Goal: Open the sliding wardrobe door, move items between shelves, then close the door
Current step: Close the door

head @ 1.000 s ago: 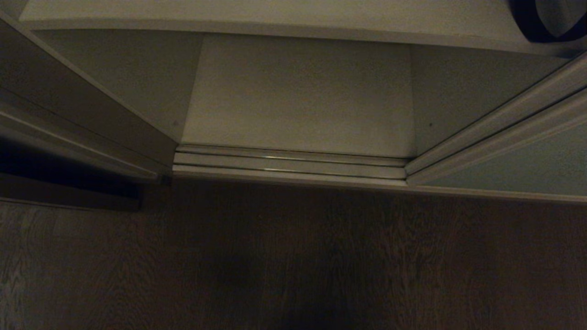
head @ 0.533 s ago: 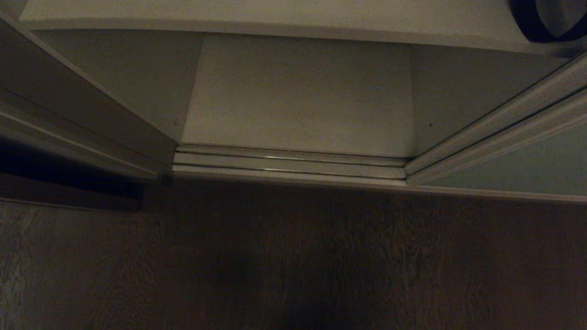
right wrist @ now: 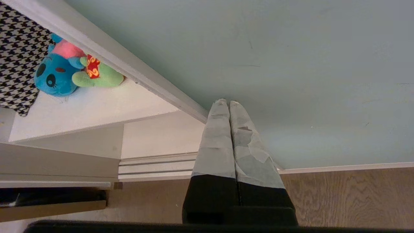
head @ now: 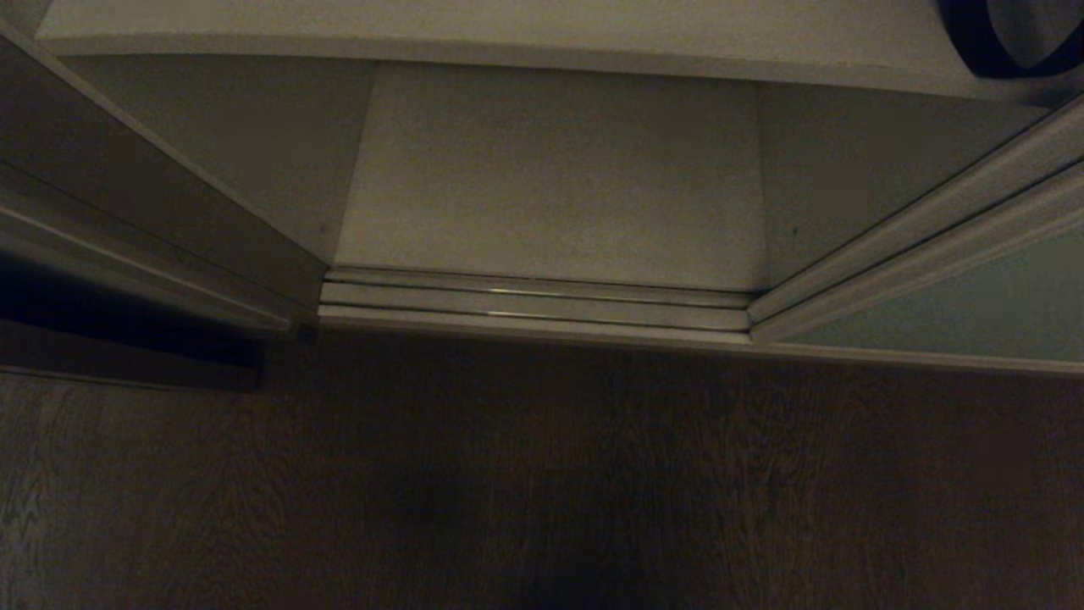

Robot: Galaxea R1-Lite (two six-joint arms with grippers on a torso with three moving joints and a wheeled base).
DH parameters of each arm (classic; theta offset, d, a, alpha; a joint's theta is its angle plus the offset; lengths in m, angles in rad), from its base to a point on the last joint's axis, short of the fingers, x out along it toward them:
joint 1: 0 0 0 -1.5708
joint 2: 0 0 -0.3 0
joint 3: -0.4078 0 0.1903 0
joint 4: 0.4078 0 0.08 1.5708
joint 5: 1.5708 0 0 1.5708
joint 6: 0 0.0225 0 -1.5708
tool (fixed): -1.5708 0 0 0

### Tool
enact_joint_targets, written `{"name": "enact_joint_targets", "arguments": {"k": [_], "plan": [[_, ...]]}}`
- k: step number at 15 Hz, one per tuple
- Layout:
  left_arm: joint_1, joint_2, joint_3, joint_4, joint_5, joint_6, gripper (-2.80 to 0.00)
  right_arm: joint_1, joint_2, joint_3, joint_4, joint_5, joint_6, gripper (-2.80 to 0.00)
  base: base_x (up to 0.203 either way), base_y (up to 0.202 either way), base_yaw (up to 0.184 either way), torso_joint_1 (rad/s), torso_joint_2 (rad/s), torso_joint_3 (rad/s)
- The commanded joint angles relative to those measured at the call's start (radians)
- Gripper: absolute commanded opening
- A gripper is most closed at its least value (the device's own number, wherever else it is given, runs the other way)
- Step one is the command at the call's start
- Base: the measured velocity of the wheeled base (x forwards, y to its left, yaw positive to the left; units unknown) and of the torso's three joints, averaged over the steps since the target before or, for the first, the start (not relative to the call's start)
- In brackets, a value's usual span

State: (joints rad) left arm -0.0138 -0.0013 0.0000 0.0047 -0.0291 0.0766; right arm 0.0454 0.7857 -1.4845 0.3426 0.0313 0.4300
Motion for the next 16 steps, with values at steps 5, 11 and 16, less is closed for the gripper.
{"name": "enact_joint_targets", "arguments": {"k": [5,11,16], "plan": [[0.000,0.001,0.000,0.000,0.000,0.000,-2.80,-0.054,0.041,0.003,-0.037,0.012,0.007,-2.80,0.000,0.000,0.000,0.000,0.00,0.000],[0.000,0.001,0.000,0.000,0.000,0.000,-2.80,-0.048,0.047,0.018,-0.030,0.059,0.006,-2.80,0.000,0.000,0.000,0.000,0.00,0.000],[0.000,0.001,0.000,0.000,0.000,0.000,-2.80,-0.049,0.052,0.035,-0.029,0.157,0.006,-2.80,0.000,0.000,0.000,0.000,0.00,0.000]]}}
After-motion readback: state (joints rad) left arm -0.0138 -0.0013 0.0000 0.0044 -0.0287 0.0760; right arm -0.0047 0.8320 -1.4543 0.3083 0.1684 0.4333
